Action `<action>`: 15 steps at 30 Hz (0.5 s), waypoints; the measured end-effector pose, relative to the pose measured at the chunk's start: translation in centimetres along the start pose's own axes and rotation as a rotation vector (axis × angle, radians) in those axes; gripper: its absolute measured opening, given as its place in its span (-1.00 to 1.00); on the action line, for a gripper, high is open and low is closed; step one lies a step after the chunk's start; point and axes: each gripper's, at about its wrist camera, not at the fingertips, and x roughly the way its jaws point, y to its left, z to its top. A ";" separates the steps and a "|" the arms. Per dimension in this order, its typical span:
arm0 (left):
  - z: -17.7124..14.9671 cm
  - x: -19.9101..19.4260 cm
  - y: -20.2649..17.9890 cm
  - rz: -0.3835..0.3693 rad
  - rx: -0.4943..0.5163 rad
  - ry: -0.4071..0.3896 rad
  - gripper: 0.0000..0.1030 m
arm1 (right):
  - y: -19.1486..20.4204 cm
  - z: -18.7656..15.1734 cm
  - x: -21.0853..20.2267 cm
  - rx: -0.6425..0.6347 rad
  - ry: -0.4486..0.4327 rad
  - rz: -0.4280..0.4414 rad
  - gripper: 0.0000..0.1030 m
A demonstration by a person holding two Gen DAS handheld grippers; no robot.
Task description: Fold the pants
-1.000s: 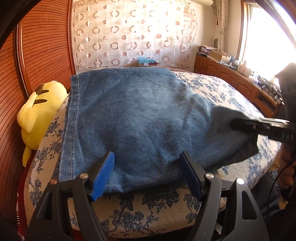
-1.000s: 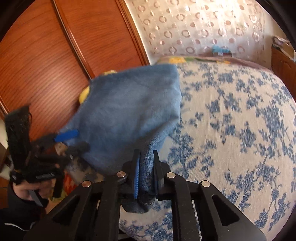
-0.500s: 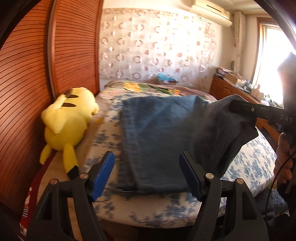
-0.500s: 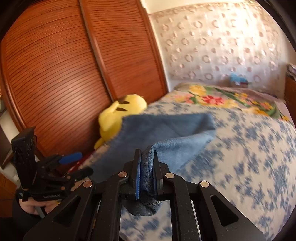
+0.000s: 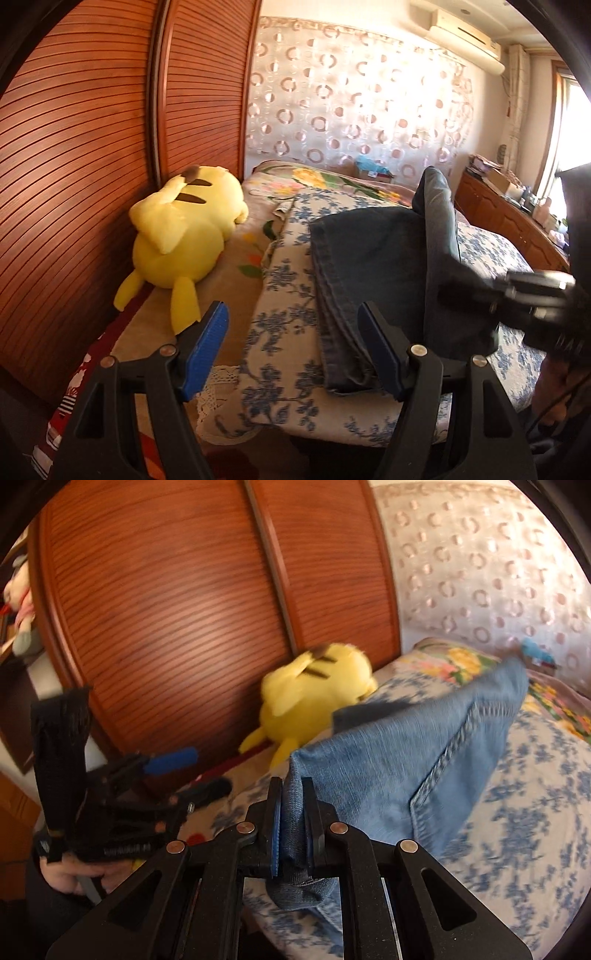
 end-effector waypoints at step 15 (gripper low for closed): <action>-0.1 0.4 -2.6 -0.058 0.042 0.010 0.41 | -6.5 -0.3 -2.6 0.190 -0.026 0.080 0.05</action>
